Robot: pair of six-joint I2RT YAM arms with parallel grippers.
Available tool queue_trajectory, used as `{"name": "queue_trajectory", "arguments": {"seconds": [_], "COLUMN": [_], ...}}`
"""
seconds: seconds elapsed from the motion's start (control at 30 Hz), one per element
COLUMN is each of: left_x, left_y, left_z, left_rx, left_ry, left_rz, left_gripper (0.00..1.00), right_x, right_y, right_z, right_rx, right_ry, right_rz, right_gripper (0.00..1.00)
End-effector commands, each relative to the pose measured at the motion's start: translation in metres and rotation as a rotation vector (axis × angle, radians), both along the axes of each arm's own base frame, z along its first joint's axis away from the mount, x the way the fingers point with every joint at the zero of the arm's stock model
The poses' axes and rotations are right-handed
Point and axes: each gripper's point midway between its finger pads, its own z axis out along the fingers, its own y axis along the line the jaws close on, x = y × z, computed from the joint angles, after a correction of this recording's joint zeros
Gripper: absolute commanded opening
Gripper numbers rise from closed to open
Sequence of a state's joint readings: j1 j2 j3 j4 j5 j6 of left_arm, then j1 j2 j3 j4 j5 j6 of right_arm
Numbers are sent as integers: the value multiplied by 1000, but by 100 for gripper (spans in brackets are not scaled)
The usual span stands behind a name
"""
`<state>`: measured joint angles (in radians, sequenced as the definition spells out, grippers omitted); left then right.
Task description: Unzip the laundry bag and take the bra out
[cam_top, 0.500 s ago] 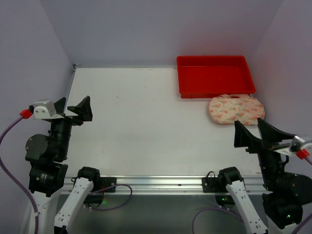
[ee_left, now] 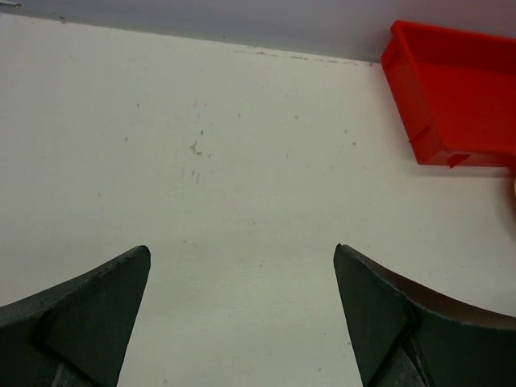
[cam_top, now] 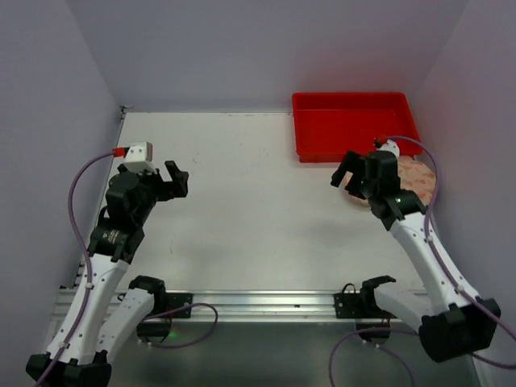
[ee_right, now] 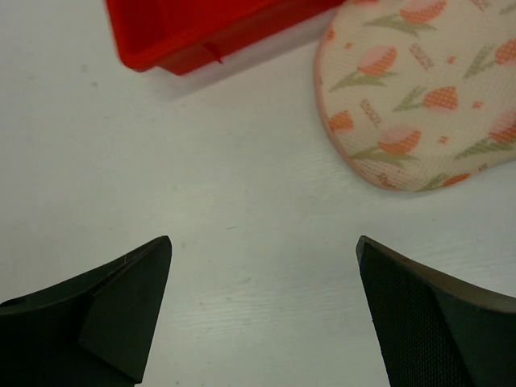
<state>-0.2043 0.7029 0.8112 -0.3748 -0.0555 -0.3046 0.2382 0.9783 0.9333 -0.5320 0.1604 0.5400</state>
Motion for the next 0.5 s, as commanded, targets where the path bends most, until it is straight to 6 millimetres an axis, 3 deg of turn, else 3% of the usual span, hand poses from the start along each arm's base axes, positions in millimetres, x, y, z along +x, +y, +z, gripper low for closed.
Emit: {"name": "queue_trajectory", "arguments": {"seconds": [0.0,0.03,0.1,0.13,0.37,0.47], "left_x": [2,3,3,3,6,6], "left_y": [-4,-4,-2,-1,1,2], "left_z": [5,0,-3,-7,-27,-29], "left_rx": [-23,-22,-19,-18,7,13], "left_ry": [-39,-39,-43,-42,-13,-8], "left_rz": [-12,-9,-2,2,13,14], "left_gripper": [100,100,100,100,100,100], "right_x": [22,31,43,50,102,112], "right_y": [-34,-43,-58,-63,-72,-70], "right_z": [-18,-41,-53,-73,-87,-89], "right_rx": [-91,-120,-132,-150,-247,-324], "right_ry": [82,157,203,262,271,286], "right_rz": [-218,-253,-316,-330,-289,-259], "right_gripper": [99,99,99,99,99,99]}}
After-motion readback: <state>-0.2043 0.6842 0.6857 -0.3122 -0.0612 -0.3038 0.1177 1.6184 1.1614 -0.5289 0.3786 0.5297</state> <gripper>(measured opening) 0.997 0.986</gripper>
